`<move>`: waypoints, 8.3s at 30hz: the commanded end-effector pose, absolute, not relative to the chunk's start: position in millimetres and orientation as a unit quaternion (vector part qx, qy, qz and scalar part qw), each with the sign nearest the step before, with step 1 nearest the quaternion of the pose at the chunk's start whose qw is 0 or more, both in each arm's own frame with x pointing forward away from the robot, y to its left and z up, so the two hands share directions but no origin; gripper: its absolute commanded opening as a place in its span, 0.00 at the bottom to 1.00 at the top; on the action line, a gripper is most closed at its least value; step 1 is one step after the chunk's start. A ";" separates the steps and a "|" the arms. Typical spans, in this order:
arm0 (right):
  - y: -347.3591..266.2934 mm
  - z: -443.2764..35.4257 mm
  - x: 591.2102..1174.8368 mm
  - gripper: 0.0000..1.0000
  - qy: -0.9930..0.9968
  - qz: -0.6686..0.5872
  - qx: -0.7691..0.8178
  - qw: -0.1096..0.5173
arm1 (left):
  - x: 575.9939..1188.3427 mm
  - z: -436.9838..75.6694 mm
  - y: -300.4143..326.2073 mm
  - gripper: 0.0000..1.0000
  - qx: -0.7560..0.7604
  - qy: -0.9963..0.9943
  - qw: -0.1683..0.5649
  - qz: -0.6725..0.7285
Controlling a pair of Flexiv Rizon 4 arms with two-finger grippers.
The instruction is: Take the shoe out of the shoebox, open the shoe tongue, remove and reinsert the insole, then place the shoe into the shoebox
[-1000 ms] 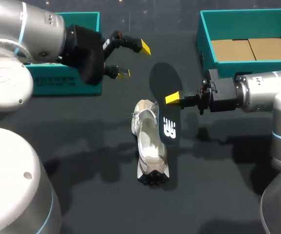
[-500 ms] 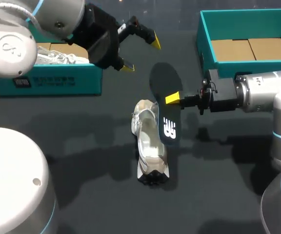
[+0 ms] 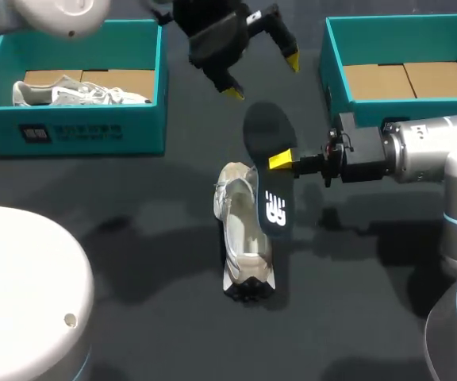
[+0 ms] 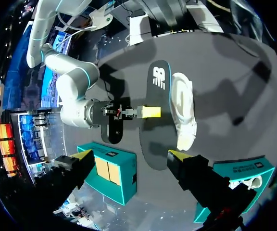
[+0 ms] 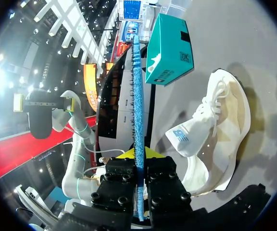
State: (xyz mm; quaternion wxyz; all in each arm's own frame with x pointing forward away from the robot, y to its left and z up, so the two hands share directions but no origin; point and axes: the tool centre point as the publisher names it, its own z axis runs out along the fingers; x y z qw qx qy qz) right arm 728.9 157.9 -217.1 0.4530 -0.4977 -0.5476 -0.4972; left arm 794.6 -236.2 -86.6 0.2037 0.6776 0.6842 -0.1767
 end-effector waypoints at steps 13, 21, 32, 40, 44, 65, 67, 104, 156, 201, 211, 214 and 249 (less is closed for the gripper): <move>158.7 -217.3 727.9 0.00 -0.548 -0.497 -0.499 0.452 | 800.9 -93.3 -271.9 1.00 0.720 0.693 -0.028 0.021; 158.7 -217.3 727.9 0.00 -0.548 -0.497 -0.499 0.452 | 798.0 -98.5 -276.2 1.00 0.712 0.702 -0.027 0.020; 158.7 -217.3 727.9 0.00 -0.548 -0.497 -0.499 0.452 | 794.1 -102.3 -257.4 1.00 0.699 0.714 0.015 -0.035; 158.7 -217.3 727.9 0.00 -0.548 -0.497 -0.499 0.452 | 788.1 -107.7 -239.0 1.00 0.698 0.703 0.095 -0.103; 158.7 -217.3 727.9 0.00 -0.548 -0.497 -0.499 0.452 | 783.2 -105.9 -226.6 1.00 0.695 0.691 0.147 -0.129; 158.7 -217.3 727.9 0.00 -0.548 -0.497 -0.499 0.452 | 787.1 -136.5 -195.5 1.00 0.638 0.705 0.219 -0.218; 158.7 -217.3 727.9 0.00 -0.548 -0.497 -0.499 0.452 | 787.2 -139.7 -193.4 1.00 0.635 0.702 0.232 -0.224; 158.7 -217.3 727.9 0.00 -0.548 -0.497 -0.499 0.452 | 786.3 -168.3 -166.2 1.00 0.544 0.670 0.342 -0.372; 191.8 -207.1 733.7 0.00 -0.473 -0.519 -0.508 0.499 | 788.3 -208.3 -193.6 0.48 0.472 0.627 0.421 -0.455; 205.3 -205.8 733.5 0.00 -0.458 -0.545 -0.499 0.495 | 782.0 -220.7 -219.1 0.19 0.479 0.596 0.451 -0.461; 197.9 -207.5 732.2 1.00 -0.455 -0.545 -0.499 0.497 | 781.9 -219.9 -218.6 0.00 0.477 0.595 0.453 -0.462; 183.6 -208.4 728.3 1.00 -0.454 -0.550 -0.500 0.491 | 779.2 -217.3 -214.6 0.00 0.477 0.594 0.456 -0.460; 127.5 -221.4 695.2 1.00 -0.704 -0.456 -0.382 0.388 | 708.0 -190.7 -195.3 0.00 0.505 0.624 0.444 -0.398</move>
